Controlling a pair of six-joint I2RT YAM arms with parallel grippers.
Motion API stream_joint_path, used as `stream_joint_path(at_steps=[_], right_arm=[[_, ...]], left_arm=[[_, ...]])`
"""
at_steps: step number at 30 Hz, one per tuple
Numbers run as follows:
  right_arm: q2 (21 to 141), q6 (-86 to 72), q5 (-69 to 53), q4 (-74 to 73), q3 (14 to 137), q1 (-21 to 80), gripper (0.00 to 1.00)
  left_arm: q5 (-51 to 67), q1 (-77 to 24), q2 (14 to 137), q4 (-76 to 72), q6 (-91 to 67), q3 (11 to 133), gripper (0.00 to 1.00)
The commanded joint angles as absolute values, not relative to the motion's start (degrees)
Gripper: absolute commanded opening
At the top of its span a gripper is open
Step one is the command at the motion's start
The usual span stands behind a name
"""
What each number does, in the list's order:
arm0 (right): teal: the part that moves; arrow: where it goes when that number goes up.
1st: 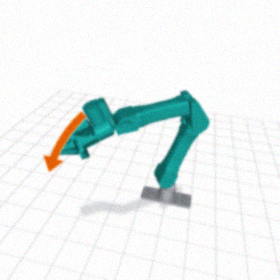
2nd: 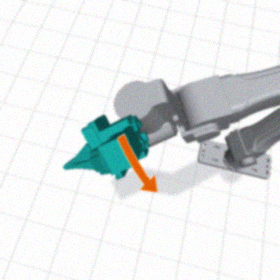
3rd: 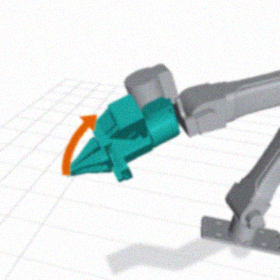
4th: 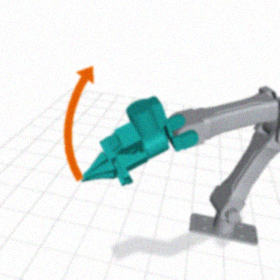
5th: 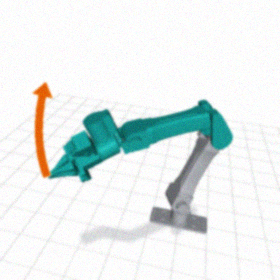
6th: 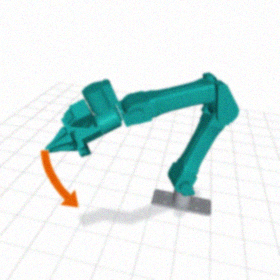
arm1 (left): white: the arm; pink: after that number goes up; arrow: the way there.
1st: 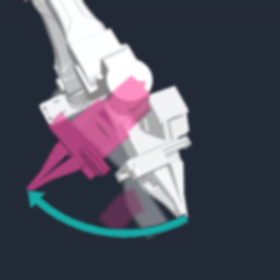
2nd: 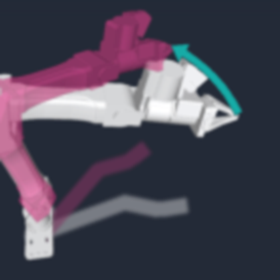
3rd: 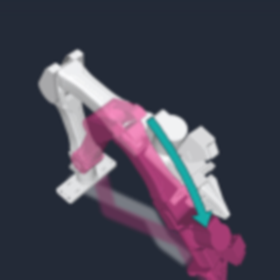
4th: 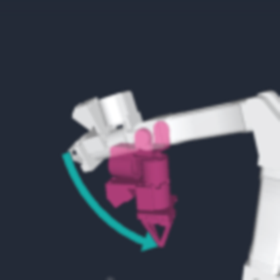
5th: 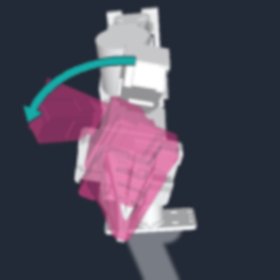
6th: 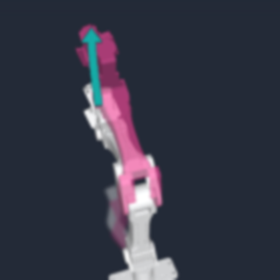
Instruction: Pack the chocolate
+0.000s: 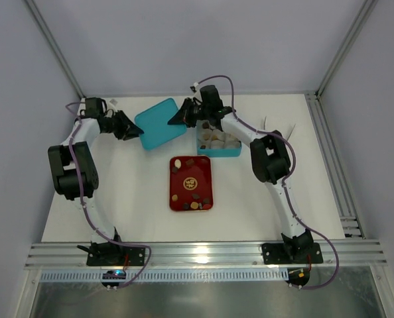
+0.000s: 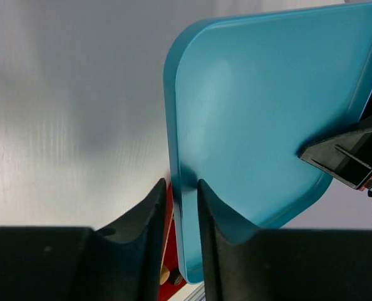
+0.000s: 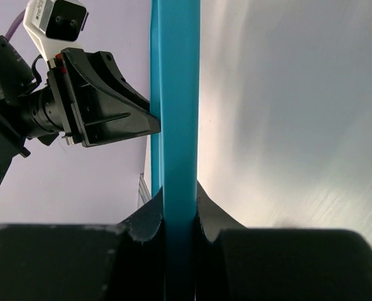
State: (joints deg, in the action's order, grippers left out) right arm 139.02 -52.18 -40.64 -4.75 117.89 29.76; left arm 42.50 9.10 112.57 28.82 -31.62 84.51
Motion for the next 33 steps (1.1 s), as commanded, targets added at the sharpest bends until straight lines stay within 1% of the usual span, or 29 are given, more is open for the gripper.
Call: stream_joint_path(at_steps=[1,2,3,5,6,11,12,16,17,19,20,21,22,24,25,27,28,29,31,33], right_arm=[[130.35,-54.84,-42.02,-0.62,116.11,29.44,0.04],[129.04,-54.93,-41.66,-0.96,115.67,29.27,0.04],[128.41,-54.84,-41.05,-1.49,115.49,29.18,0.04],[126.4,-55.11,-40.87,-2.02,114.09,28.83,0.04],[125.78,-55.02,-40.52,-2.54,113.65,28.65,0.04],[119.98,-52.12,-37.18,-8.61,109.26,27.78,0.04],[118.14,-52.12,-36.57,-9.83,107.59,27.6,0.04],[114.35,-50.72,-35.16,-14.75,105.21,25.93,0.04],[113.56,-49.93,-34.55,-16.24,105.21,25.67,0.04],[111.63,-47.56,-32.1,-21.95,106.17,24.53,0.04],[111.1,-47.11,-31.21,-23.54,106.35,24.17,0.04],[110.57,-46.94,-30.42,-24.95,106.78,23.39,0.04],[110.22,-46.67,-29.8,-28.01,107.14,23.12,0.04],[110.3,-46.23,-29.71,-31.1,108.28,22.42,0.04],[110.3,-45.88,-29.62,-33.64,109.41,21.89,0.04],[110.21,-45.44,-29.27,-36.54,110.82,21.36,0.04],[110.13,-45.44,-29.27,-37.17,111.0,21.01,0.04],[110.21,-45.61,-29.7,-37.61,111.18,20.4,0.04],[110.56,-46.32,-31.63,-39.19,111.88,19.78,0.04],[111.27,-46.23,-32.95,-40.86,112.93,19.16,0.04]], left_arm=[[41.93,8.26,106.71,27.77,-31.99,85.69,0.28],[41.31,8.26,106.0,27.95,-31.73,85.61,0.31],[40.87,8.17,105.39,28.21,-31.47,85.52,0.39],[38.78,8.0,103.54,29.96,-29.98,85.78,0.44],[37.89,7.82,102.93,30.58,-29.27,85.87,0.5],[30.86,6.07,95.38,31.46,-26.11,83.76,0.61],[27.8,5.37,94.23,31.46,-25.58,83.67,0.64],[18.48,0.54,87.47,31.03,-22.07,83.5,0.68],[16.46,-2.95,84.84,30.68,-21.28,83.41,0.69],[9.95,-6.92,82.02,29.45,-17.94,83.15,0.7],[7.5,-11.99,80.78,28.92,-16.62,82.54,0.7],[4.16,-14.82,78.25,27.09,-13.31,82.01,0.7],[-1.52,-17.55,77.09,25.94,-11.71,81.22,0.71],[-6.31,-25.7,74.11,23.22,-7.41,78.58,0.71],[-10.94,-28.54,73.31,20.77,-5.9,77.53,0.71],[-15.36,-33.2,72.6,18.99,-3.61,75.33,0.7],[-17.99,-38.18,72.42,18.38,-0.91,74.71,0.71],[-22.89,-40.49,72.51,16.19,-0.27,73.14,0.7],[-26.97,-46.72,73.73,13.03,5.86,71.55,0.71],[-31.1,-49.65,75.58,11.78,8.43,70.49,0.74]])
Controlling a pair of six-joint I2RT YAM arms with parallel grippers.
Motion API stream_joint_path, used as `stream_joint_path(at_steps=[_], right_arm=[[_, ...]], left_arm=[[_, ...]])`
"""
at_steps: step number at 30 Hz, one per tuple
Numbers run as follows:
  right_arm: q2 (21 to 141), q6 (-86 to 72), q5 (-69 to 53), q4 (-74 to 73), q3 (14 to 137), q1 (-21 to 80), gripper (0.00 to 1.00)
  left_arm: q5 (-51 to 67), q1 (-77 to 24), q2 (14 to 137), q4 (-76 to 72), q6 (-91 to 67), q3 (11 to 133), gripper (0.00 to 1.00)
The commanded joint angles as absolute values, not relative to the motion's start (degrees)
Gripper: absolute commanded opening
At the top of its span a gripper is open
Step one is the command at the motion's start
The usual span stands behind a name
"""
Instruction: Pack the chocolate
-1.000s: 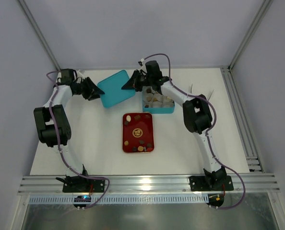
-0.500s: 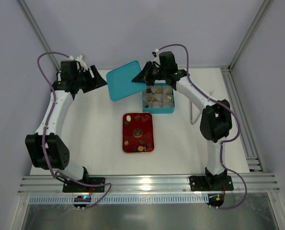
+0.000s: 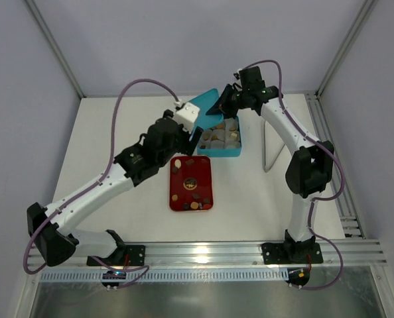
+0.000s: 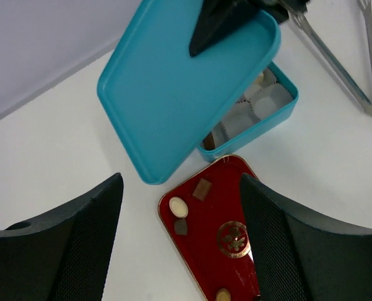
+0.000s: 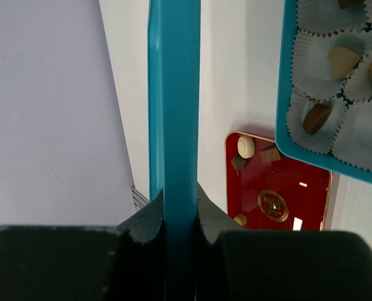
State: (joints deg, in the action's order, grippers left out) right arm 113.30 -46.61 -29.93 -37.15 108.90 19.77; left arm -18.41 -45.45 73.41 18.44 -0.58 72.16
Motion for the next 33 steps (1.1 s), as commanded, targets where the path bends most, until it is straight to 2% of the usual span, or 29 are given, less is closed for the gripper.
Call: stream_joint_path(at_steps=[1,9,22,28,33], right_arm=[[111.44,-46.06,-33.22,-42.35,113.98,18.99,0.04],[112.24,-46.58,-35.15,-45.79,115.05,17.58,0.04],[112.06,-47.81,-35.42,-47.9,116.72,17.75,0.04],[111.1,-47.81,-34.98,-48.43,116.63,18.81,0.04],[110.04,-48.07,-34.98,-48.34,115.23,18.9,0.04]], left_arm=[[-31.55,-50.44,76.46,11.69,9.13,70.75,0.74],[-34.54,-56.33,83.4,11.16,20.11,75.32,0.76],[-41.04,-57.48,91.75,8.09,31.72,78.66,0.74],[-42.8,-57.48,93.25,2.64,35.68,78.49,0.73],[-47.36,-57.31,95.88,-5.51,41.99,77.78,0.68]])
